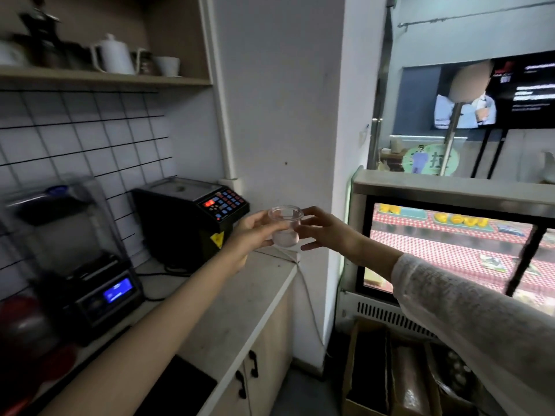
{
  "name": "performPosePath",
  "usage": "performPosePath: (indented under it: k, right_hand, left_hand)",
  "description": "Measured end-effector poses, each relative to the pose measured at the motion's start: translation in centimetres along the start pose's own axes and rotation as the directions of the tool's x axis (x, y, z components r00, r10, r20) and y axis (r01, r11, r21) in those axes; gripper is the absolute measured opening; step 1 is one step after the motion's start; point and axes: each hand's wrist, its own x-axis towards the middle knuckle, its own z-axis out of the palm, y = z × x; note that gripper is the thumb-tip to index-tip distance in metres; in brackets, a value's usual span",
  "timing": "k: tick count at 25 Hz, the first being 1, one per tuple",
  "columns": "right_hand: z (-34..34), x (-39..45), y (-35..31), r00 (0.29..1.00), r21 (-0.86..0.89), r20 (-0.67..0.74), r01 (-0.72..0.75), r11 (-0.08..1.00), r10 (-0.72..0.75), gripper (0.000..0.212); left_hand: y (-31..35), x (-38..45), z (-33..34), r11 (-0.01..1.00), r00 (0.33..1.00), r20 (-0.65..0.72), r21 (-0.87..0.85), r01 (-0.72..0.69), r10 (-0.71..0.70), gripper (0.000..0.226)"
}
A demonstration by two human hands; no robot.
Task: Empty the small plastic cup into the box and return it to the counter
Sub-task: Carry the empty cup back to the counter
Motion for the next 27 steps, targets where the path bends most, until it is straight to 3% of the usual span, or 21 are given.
performPosePath:
  k: [5, 11, 18, 22, 27]
  right_hand:
    - [4.4, -1.8, -1.1, 0.985, -0.037, 0.161, 0.073, 0.997, -0.066, 0.039]
    - [10.8, -6.0, -2.4, 0.922, 0.004, 0.368, 0.13, 0.991, -0.122, 0.035]
    - [20.6, -12.4, -5.0, 0.782, 0.055, 0.589, 0.212, 0.976, -0.203, 0.033]
    - [26.9, -16.1, -6.8, 0.695, 0.085, 0.684, 0.229, 0.97, -0.224, 0.035]
    - [34.9, -20.7, -8.8, 0.582, 0.131, 0.772, 0.248, 0.96, -0.256, 0.022]
  left_hand:
    - [0.1, -6.7, -3.3, 1.0, 0.983, -0.185, 0.002, 0.001, -0.001, 0.034]
    - [0.3, -17.2, -6.0, 0.999, 0.902, -0.431, -0.001, 0.041, -0.038, 0.037]
    - [1.3, -31.6, -10.2, 0.994, 0.763, -0.639, -0.024, 0.104, -0.096, 0.042]
    - [1.9, -39.4, -13.3, 0.992, 0.685, -0.72, -0.046, 0.118, -0.115, 0.034]
    - [2.2, -48.7, -17.0, 0.991, 0.597, -0.794, -0.054, 0.12, -0.116, 0.035]
